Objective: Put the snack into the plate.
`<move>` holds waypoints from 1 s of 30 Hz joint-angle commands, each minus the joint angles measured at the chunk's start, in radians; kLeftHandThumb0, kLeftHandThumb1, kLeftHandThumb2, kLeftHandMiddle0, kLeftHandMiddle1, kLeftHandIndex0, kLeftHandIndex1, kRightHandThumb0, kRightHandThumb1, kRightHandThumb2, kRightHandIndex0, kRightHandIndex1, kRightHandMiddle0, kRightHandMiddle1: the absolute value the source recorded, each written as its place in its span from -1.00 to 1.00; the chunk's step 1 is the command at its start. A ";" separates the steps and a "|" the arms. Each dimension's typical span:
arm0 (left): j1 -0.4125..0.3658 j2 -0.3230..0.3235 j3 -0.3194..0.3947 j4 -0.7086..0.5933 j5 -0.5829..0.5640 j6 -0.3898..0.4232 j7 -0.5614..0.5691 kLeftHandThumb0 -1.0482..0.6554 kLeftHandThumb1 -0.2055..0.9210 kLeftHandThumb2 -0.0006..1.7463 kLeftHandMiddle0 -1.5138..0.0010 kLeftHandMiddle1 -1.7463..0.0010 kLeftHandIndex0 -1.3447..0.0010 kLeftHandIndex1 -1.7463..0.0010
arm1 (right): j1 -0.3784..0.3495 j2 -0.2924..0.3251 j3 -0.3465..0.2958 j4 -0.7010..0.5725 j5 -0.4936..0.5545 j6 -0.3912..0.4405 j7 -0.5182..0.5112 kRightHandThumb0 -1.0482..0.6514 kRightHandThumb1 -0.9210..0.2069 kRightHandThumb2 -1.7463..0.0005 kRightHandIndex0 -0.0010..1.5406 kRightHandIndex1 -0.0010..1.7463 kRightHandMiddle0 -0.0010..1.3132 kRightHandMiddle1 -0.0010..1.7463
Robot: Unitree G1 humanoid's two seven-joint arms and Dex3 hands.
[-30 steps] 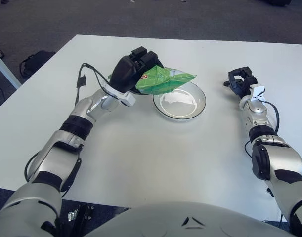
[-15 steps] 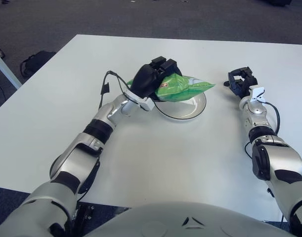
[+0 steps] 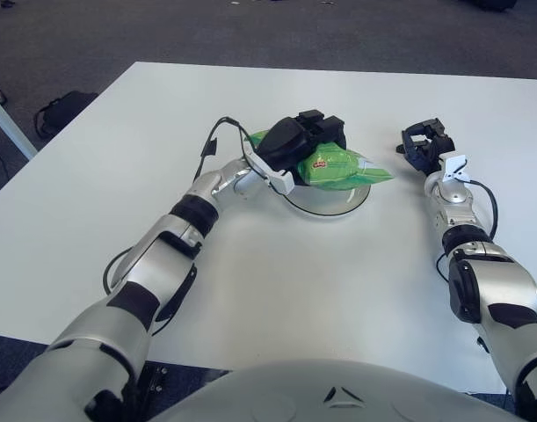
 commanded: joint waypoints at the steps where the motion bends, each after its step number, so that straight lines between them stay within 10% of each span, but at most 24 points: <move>1: -0.011 0.003 -0.040 0.049 0.046 0.007 -0.010 0.23 -0.51 0.82 -0.07 -0.94 0.16 -1.00 | 0.055 0.025 0.022 0.035 -0.029 0.060 0.012 -0.18 -1.00 0.38 -0.55 0.38 -0.73 1.00; 15: -0.105 0.060 -0.184 0.012 0.226 0.045 -0.045 0.22 -0.67 0.90 -0.16 -0.99 -0.03 -0.85 | 0.052 0.038 0.020 0.031 -0.027 0.100 0.014 -0.18 -1.00 0.39 -0.56 0.39 -0.73 1.00; 21: -0.122 0.100 -0.225 -0.040 0.229 0.052 -0.186 0.47 0.06 0.39 0.33 -1.00 0.64 -0.81 | 0.054 0.040 0.011 0.029 -0.019 0.102 0.026 -0.18 -1.00 0.39 -0.56 0.41 -0.72 1.00; 25: -0.116 0.117 -0.224 -0.072 0.189 0.051 -0.288 -0.46 0.49 -0.15 0.70 -0.90 0.92 -0.43 | 0.055 0.040 0.010 0.029 -0.021 0.101 0.030 -0.18 -1.00 0.39 -0.56 0.42 -0.73 1.00; 30: -0.100 0.157 -0.199 -0.159 0.091 0.036 -0.448 -0.75 0.78 -0.46 0.77 -0.78 0.99 -0.18 | 0.056 0.039 0.013 0.029 -0.026 0.104 0.029 -0.18 -1.00 0.38 -0.57 0.42 -0.73 1.00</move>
